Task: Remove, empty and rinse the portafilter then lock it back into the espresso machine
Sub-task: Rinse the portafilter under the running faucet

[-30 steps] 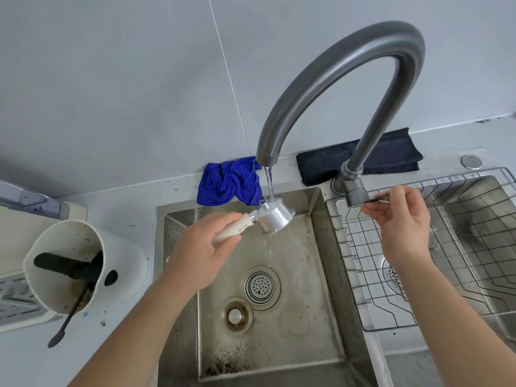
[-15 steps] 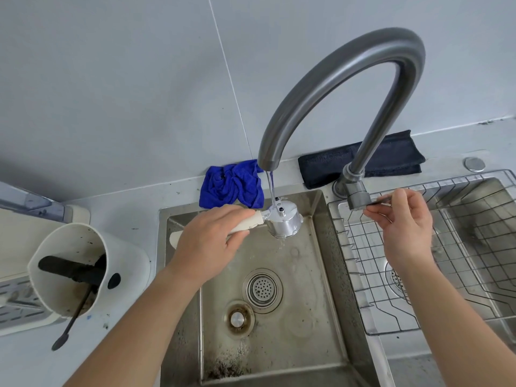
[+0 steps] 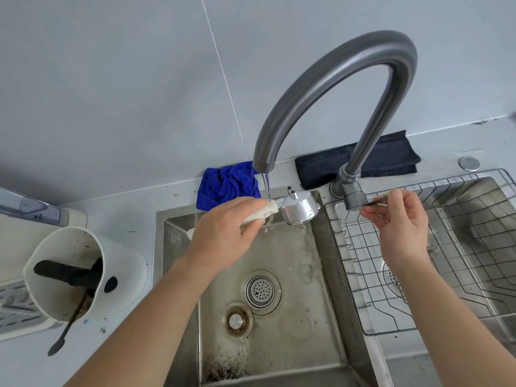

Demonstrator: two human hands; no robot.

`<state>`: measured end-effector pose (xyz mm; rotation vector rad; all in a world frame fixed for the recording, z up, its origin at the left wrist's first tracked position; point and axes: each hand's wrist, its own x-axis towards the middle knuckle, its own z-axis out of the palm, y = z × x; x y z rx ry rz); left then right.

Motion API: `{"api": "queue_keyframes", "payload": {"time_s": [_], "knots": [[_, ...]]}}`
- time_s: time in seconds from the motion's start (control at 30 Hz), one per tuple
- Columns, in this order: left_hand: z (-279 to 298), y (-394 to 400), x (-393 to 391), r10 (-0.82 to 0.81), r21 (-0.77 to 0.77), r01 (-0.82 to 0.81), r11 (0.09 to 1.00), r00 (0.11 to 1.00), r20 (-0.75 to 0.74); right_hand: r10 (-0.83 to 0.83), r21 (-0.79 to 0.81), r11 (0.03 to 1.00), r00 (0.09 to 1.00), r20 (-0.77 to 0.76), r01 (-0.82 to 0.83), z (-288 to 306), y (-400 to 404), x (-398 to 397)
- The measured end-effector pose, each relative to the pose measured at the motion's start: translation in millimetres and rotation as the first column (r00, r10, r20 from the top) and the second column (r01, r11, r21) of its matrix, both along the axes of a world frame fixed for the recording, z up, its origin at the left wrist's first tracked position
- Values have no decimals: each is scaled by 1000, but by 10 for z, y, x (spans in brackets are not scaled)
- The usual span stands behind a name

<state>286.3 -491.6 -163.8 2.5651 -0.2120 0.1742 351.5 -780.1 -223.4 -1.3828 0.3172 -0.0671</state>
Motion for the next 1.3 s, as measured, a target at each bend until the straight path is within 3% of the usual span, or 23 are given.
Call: {"api": "queue_keyframes", "payload": {"time_s": [0.13,0.43,0.6,0.87,1.13,1.3], "knots": [[-2,20,-21,9,-17,-9,1000,1000,-5,-1,-3,1000,1000,2,1,-1,-2,1],[92,220,-175,-29,103,25,994,999,37,-5,-13,1000,1000,-4,5,4,-1,-1],[127,305,-230,-24,69,22,997,999,31,-1,-17,1000,1000,-11,1,7,-2,3],[5,347,-374,78,-311,-107,945,991,-105,11,-13,1000,1000,-11,-11,-4,-28,16],[-198,235,-500,144,-612,-308,729,942,-303,11,-2,1000,1000,-17,-11,-20,-35,20],[-223,69,-518,143,-677,-371,636,918,-369,12,-7,1000,1000,-10,-12,-4,-8,14]]}}
